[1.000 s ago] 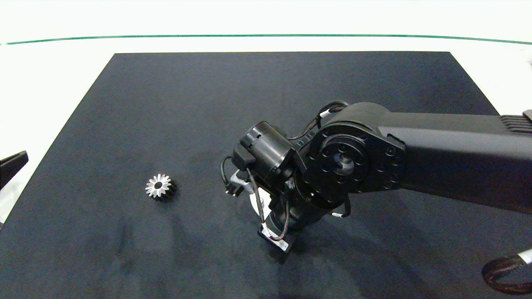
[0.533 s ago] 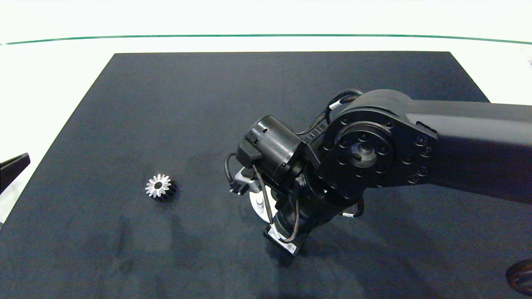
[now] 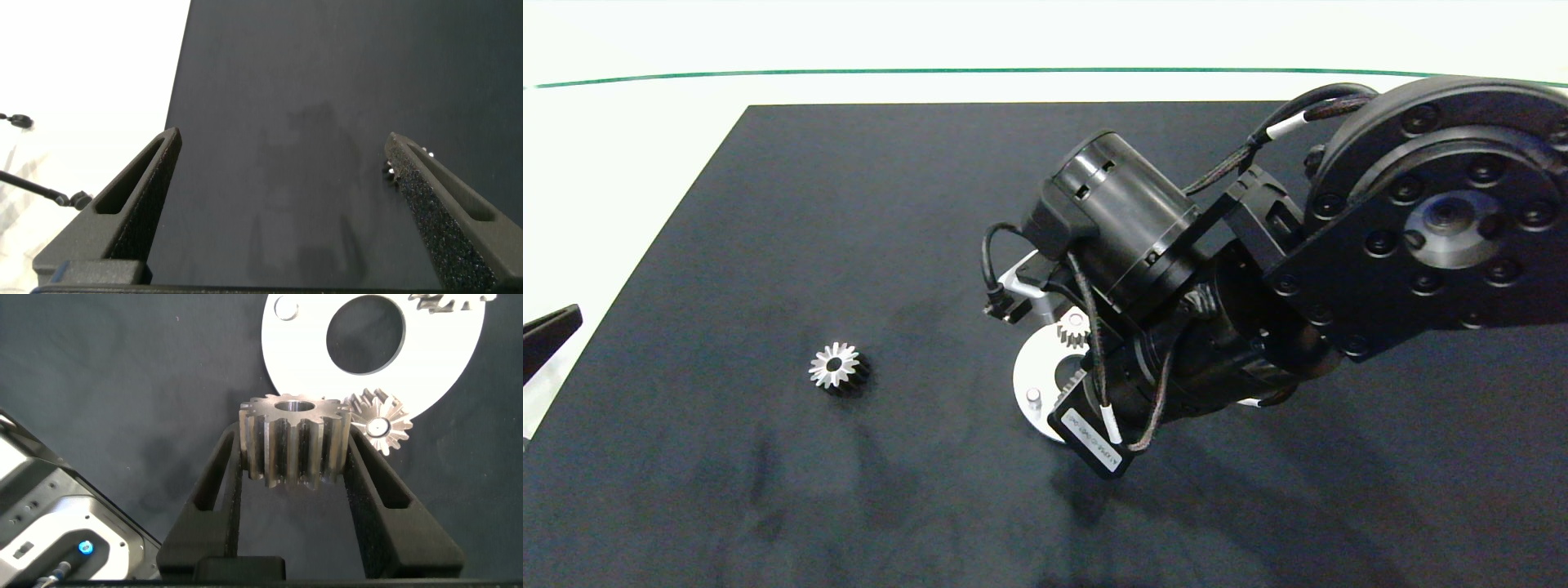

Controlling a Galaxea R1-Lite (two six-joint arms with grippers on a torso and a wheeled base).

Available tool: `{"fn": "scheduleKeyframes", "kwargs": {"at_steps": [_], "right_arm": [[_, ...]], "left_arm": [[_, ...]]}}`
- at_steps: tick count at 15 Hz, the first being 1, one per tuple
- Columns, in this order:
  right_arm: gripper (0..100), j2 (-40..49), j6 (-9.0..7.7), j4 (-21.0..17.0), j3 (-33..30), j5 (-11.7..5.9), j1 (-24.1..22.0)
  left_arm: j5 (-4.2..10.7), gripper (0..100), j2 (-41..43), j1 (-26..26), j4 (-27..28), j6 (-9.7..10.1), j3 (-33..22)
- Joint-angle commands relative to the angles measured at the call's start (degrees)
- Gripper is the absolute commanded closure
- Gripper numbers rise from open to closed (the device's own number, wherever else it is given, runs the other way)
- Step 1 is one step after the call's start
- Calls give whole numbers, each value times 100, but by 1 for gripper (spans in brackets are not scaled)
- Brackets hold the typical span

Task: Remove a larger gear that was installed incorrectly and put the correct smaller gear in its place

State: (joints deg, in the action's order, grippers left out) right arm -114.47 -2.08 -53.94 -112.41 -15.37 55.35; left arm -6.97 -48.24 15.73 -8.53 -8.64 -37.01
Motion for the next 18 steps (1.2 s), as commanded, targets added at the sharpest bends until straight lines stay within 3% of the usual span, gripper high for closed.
{"fn": "scheduleKeyframes", "kwargs": {"at_steps": [1,3,8,18], "right_arm": [[78,452,24,973,1046,-18,-6],[78,399,24,1228,1072,-36,-6],[78,83,15,1307,641,-54,-41],[78,109,6,1263,1529,-45,152]], "left_arm": [[-6,0,-10,9,-8,-6,18],[-6,0,-19,9,-8,-6,27],[-6,0,-28,9,-8,-6,27],[-6,0,-19,9,-8,47,36]]}}
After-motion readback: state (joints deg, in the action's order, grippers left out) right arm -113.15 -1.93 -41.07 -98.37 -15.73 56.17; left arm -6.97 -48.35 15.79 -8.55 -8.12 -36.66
